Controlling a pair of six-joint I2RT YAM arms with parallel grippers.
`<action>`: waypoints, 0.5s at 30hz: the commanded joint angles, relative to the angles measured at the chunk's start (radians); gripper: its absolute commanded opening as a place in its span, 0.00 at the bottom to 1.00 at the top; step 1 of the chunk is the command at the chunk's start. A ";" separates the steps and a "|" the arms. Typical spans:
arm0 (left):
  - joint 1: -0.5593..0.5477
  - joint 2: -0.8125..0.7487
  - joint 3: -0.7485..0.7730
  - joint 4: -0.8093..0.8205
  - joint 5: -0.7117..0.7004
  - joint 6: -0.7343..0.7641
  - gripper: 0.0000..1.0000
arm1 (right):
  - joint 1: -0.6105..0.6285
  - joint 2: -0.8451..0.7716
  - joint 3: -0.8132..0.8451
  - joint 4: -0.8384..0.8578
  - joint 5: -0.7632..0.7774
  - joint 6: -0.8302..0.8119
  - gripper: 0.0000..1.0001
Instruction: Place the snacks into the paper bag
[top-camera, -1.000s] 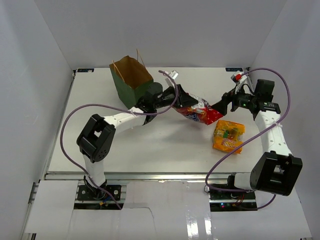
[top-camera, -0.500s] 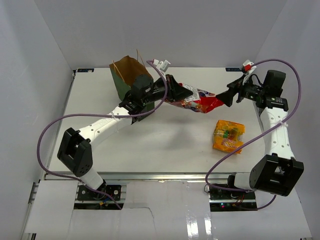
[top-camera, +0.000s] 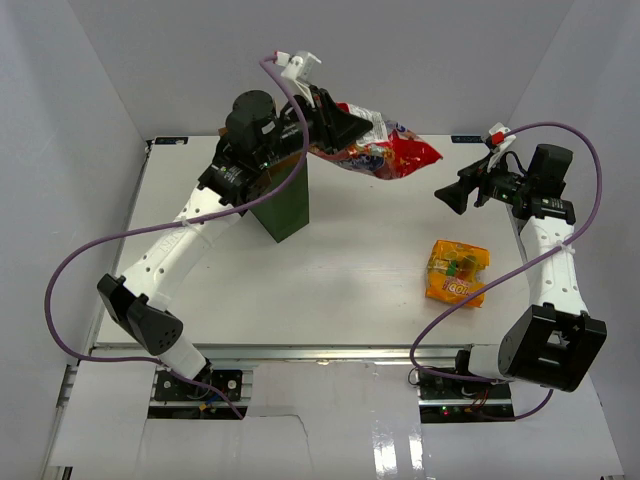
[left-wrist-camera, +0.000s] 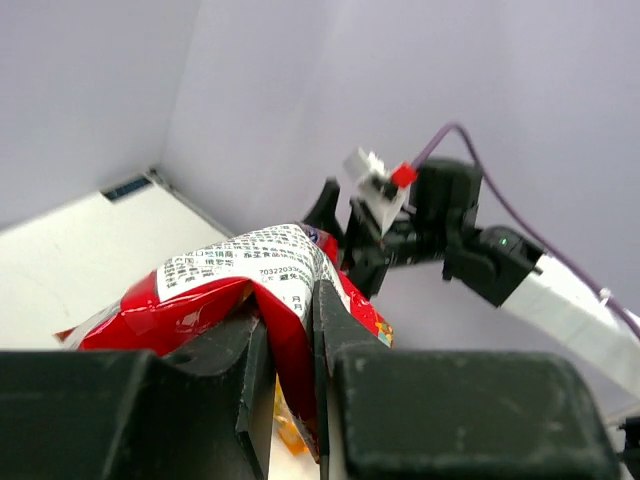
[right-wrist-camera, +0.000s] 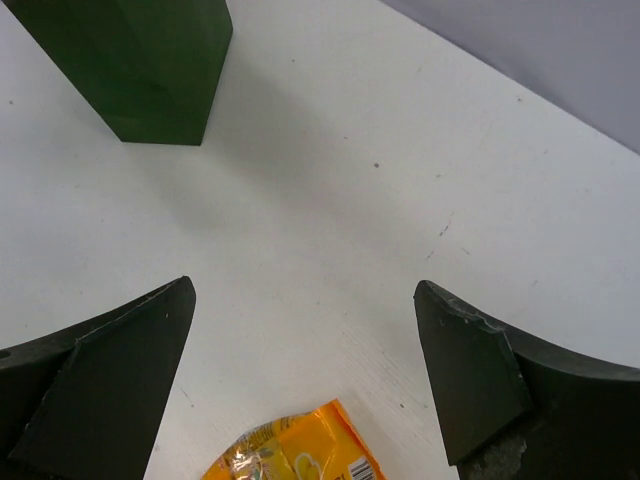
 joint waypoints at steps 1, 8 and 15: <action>0.027 -0.097 0.106 0.064 -0.046 0.059 0.00 | -0.007 -0.001 -0.016 0.015 0.012 -0.020 0.96; 0.086 -0.098 0.150 0.053 -0.036 0.071 0.00 | -0.007 0.003 -0.024 0.027 0.004 -0.020 0.96; 0.262 -0.057 0.316 -0.077 0.081 0.102 0.00 | -0.007 0.004 -0.058 0.038 0.010 -0.023 0.96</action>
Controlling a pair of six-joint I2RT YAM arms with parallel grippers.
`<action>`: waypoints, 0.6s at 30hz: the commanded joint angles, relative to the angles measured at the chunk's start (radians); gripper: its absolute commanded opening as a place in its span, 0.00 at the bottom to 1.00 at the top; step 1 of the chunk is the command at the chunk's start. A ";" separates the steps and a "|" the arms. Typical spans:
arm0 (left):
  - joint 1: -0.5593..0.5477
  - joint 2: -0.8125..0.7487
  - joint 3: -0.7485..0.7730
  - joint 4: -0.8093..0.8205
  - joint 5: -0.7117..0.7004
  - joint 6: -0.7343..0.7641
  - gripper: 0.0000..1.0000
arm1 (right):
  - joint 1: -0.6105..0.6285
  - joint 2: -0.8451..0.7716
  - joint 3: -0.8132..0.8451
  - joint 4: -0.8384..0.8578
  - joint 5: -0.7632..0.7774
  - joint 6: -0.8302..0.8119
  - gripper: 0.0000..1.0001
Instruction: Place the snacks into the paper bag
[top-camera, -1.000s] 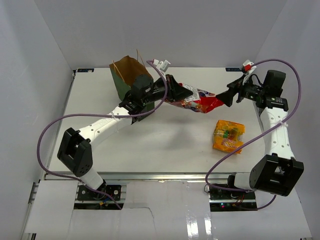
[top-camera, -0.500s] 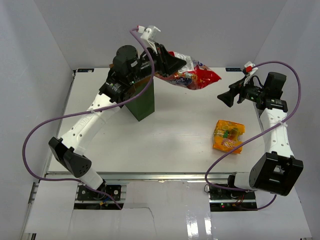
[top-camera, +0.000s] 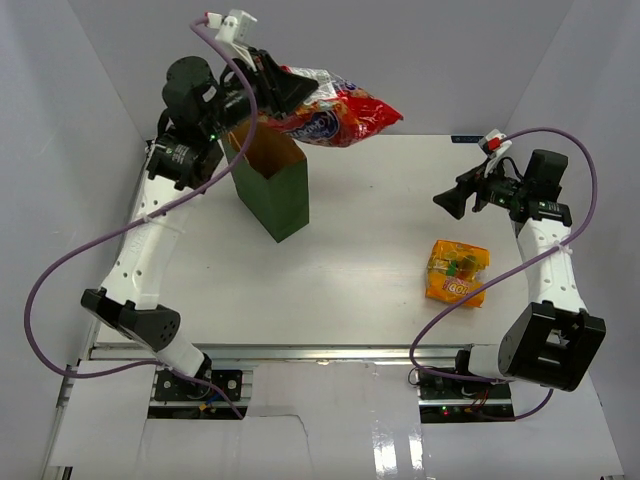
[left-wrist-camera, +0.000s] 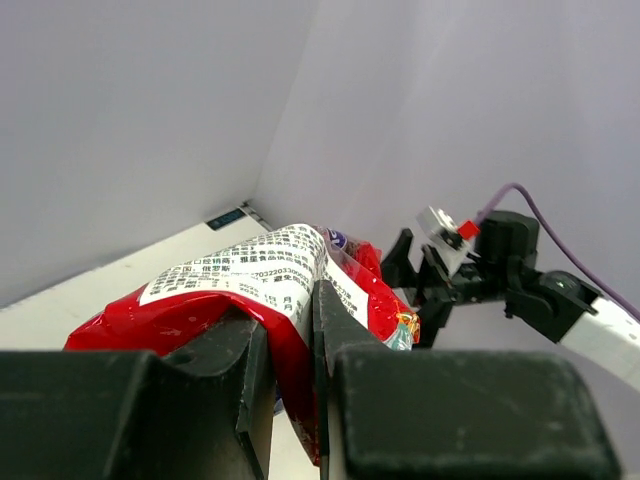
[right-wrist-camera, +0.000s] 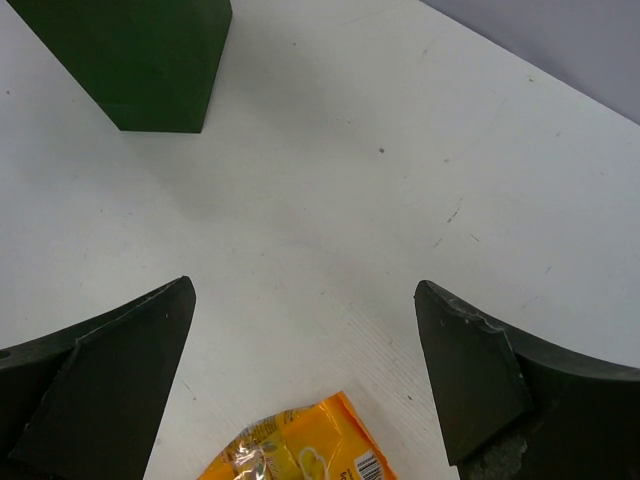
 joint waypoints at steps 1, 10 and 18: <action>0.092 -0.051 0.125 0.060 0.049 0.033 0.00 | -0.003 0.000 -0.020 0.037 0.002 -0.013 0.96; 0.217 -0.080 0.103 0.009 0.072 0.067 0.00 | -0.003 0.018 -0.037 0.046 0.017 -0.028 0.96; 0.272 -0.057 0.111 0.048 0.152 0.055 0.00 | -0.003 0.024 -0.049 0.059 0.022 -0.028 0.96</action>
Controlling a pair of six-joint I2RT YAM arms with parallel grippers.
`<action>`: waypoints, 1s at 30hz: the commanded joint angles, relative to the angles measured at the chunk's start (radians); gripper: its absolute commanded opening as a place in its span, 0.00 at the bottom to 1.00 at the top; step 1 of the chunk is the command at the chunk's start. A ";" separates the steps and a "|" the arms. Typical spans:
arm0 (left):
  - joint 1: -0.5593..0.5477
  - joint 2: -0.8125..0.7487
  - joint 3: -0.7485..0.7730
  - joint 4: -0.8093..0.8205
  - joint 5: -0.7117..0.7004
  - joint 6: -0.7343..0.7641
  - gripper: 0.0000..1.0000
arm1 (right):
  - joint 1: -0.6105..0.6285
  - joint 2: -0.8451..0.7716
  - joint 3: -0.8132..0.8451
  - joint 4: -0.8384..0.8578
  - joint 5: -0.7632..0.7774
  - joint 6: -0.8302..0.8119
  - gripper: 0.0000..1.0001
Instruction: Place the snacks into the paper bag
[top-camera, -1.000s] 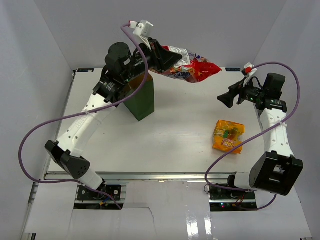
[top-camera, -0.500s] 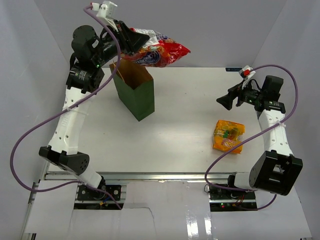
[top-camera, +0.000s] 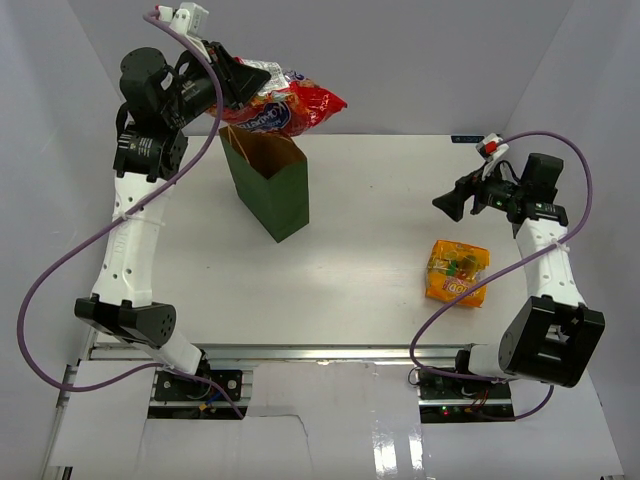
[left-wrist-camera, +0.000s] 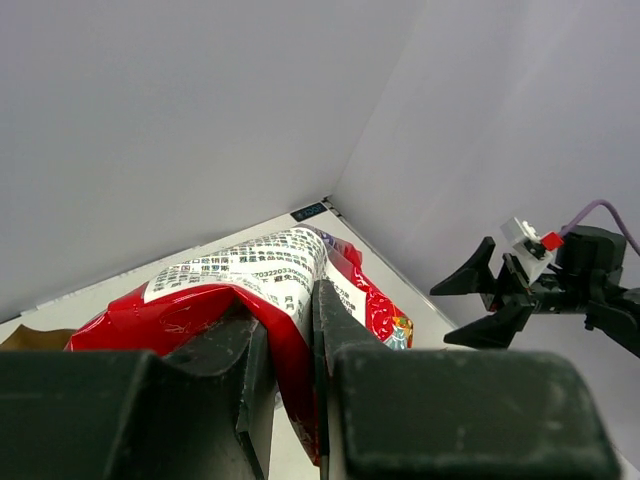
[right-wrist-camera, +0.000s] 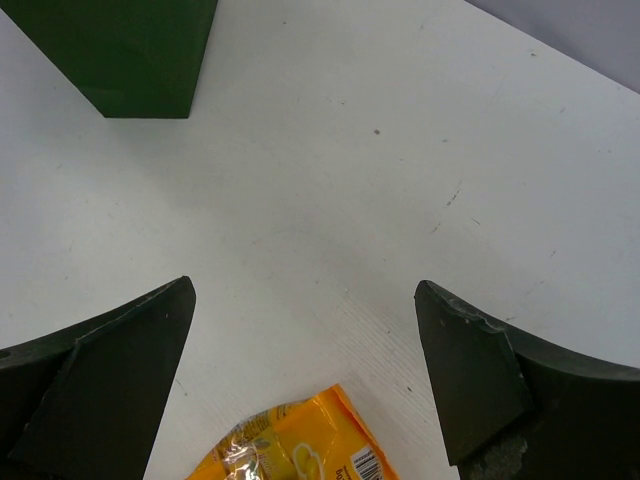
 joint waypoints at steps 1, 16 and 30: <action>0.016 -0.055 0.051 0.173 0.073 -0.008 0.00 | -0.003 0.005 -0.022 0.034 -0.001 -0.018 0.96; 0.068 -0.074 0.115 0.220 0.118 -0.017 0.00 | -0.003 0.022 -0.039 0.034 -0.005 -0.023 0.97; 0.150 -0.039 0.086 0.143 0.179 0.049 0.00 | -0.005 0.031 -0.045 0.034 -0.001 -0.027 0.97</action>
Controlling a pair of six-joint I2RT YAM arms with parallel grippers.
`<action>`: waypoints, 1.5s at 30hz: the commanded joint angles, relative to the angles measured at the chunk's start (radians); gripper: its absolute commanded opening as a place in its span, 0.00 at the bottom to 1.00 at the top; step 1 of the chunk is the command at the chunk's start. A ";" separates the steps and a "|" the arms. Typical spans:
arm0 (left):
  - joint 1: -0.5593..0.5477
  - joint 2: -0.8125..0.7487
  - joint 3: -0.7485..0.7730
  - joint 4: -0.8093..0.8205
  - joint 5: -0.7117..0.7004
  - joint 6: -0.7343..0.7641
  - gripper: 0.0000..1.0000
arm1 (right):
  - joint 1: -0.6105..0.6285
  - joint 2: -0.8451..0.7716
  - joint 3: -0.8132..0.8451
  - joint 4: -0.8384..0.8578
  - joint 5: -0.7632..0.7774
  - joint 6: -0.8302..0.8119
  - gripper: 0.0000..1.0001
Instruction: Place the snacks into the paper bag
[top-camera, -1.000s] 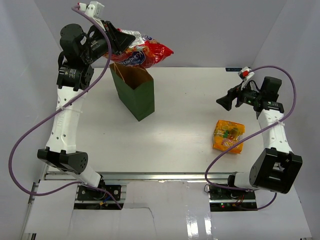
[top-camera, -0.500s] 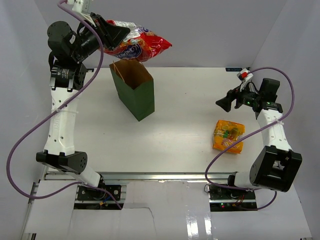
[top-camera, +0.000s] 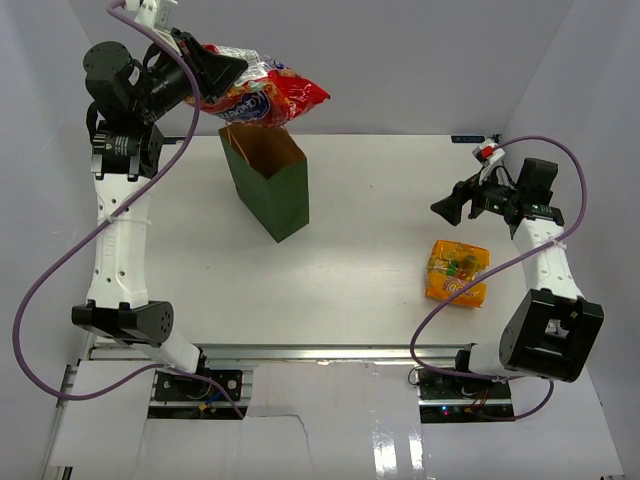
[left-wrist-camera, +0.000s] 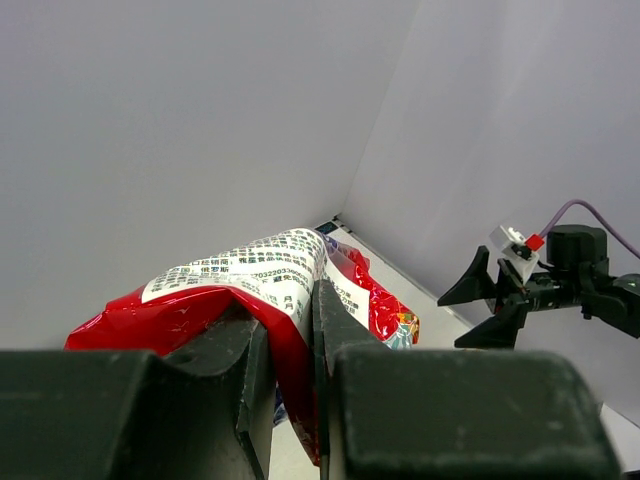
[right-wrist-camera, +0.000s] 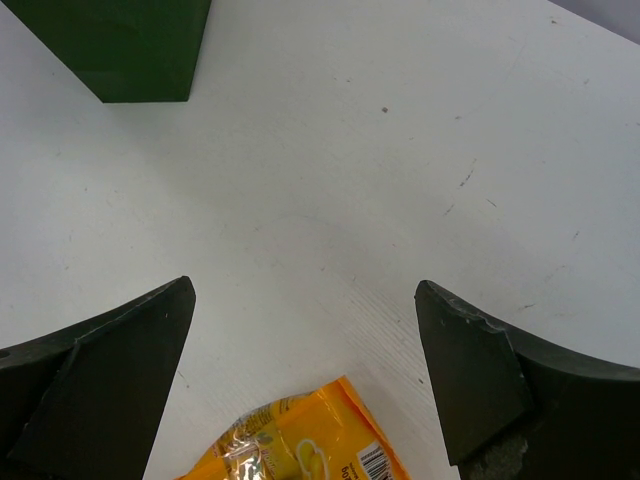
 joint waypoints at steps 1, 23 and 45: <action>0.030 -0.036 0.023 0.094 0.024 0.044 0.00 | -0.005 0.005 -0.006 0.022 -0.002 -0.018 0.97; 0.080 0.062 -0.034 0.100 0.136 0.119 0.00 | -0.031 0.040 -0.004 0.042 -0.015 -0.002 0.97; 0.092 0.000 -0.092 -0.015 0.087 0.265 0.00 | -0.034 0.060 -0.002 0.065 -0.123 0.007 0.98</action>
